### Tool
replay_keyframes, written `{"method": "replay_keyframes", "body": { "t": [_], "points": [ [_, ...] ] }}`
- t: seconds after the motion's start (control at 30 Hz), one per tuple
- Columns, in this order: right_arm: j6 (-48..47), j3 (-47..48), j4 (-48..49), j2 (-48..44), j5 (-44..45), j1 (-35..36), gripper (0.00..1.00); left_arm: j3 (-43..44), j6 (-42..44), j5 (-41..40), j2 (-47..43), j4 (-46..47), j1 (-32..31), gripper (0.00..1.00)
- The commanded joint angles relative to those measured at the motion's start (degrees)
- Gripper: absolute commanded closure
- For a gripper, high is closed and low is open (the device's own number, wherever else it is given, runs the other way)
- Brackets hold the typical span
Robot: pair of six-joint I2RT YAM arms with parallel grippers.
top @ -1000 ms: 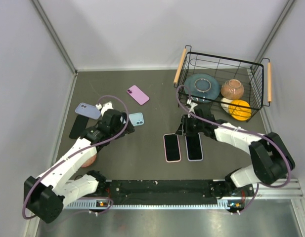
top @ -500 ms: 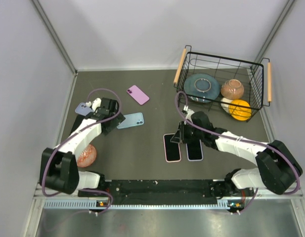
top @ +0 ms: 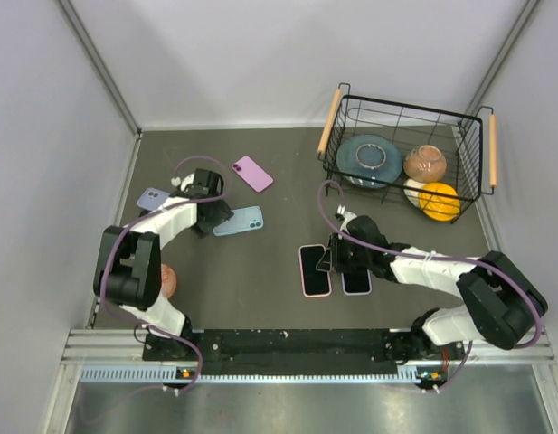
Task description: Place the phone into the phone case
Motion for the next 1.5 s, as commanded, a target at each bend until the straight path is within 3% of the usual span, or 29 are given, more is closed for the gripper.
{"method": "replay_keyframes", "body": {
  "t": [0.0,0.17,0.3,0.5,0.6,0.97,1.07,1.17,1.2,1.23,1.3,1.33,1.43,1.47],
  "points": [
    [-0.19,0.63,0.50,-2.21,1.49,0.45,0.82,8.61,18.12,4.88,2.14,5.45,0.27,0.25],
    [0.60,1.68,-1.43,-7.48,1.84,0.46,0.76,14.43,24.03,3.73,6.18,4.63,0.36,0.23],
    [0.25,2.56,-3.54,-12.05,2.01,0.54,0.70,18.71,40.26,11.53,9.51,6.43,0.54,0.23],
    [-0.28,2.73,-5.21,-19.34,2.02,0.54,0.66,26.11,52.23,25.00,17.68,-2.00,0.63,0.23],
    [-0.72,3.26,-7.58,-21.45,2.28,0.45,0.65,28.49,55.85,28.69,21.28,-4.91,0.63,0.25],
    [-1.16,3.53,-10.22,-25.33,2.54,0.45,0.64,29.03,60.09,29.15,24.99,-9.58,0.63,0.34],
    [-1.07,3.44,-10.22,-25.42,2.63,0.45,0.64,28.41,59.91,29.05,24.64,-9.84,0.63,0.41],
    [-0.81,3.44,-10.13,-25.42,2.54,0.54,0.64,27.27,58.60,29.06,23.77,-10.02,0.45,0.54],
    [-0.72,3.44,-10.13,-25.42,2.46,0.37,0.63,27.26,57.81,28.44,23.50,-10.63,-0.07,0.61],
    [-0.72,3.44,-9.96,-25.42,2.37,0.54,0.63,27.52,57.37,27.65,23.33,-11.50,-0.60,0.74],
    [-0.63,3.09,-9.78,-25.59,2.19,0.54,0.63,26.74,54.56,26.86,21.66,-11.69,-2.44,0.85],
    [-0.54,2.83,-9.43,-25.68,2.10,0.54,0.63,25.69,53.42,26.33,20.96,-11.51,-2.88,1.00],
    [-0.10,1.95,-9.26,-26.65,2.37,0.45,0.62,23.49,45.51,26.24,17.88,-9.93,-4.91,1.00],
    [0.33,1.68,-9.25,-27.00,2.19,0.54,0.62,21.74,40.80,22.93,16.48,-9.76,-5.52,1.00]
  ]
}}
